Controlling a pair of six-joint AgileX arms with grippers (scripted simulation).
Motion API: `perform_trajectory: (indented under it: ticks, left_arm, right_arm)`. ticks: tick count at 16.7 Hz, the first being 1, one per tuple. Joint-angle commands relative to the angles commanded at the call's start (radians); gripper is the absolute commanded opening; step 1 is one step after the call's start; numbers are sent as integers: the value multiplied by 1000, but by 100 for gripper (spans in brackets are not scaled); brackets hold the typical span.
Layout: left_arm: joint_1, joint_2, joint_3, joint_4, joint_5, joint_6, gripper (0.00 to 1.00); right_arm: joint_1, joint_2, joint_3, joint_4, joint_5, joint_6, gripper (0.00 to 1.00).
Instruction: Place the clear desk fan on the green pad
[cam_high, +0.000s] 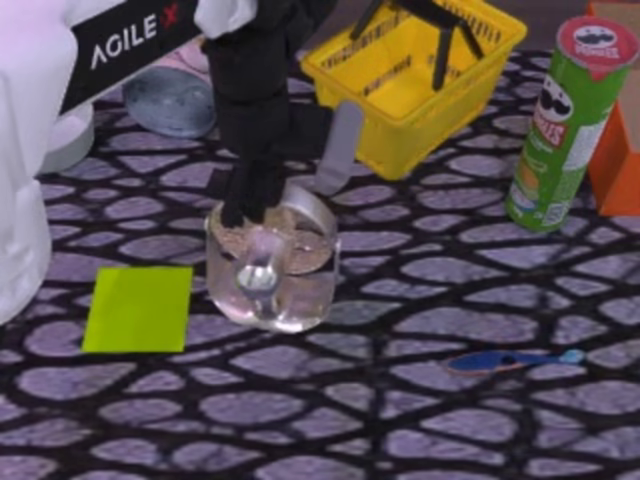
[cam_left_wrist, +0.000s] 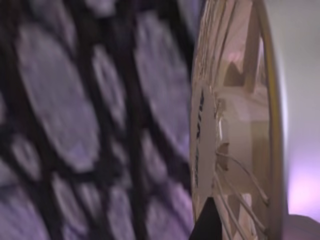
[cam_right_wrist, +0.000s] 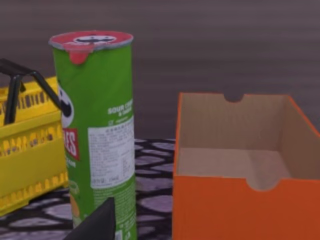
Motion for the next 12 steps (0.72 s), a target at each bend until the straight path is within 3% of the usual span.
perform_trajectory:
  ticks: [8, 12]
  left_arm:
    - [17, 32, 244, -211, 0, -1, 0]
    - [12, 28, 249, -215, 0, 0, 0]
  right_arm:
    - [0, 0, 0, 0, 0, 0, 100]
    - [0, 0, 0, 0, 0, 0, 100]
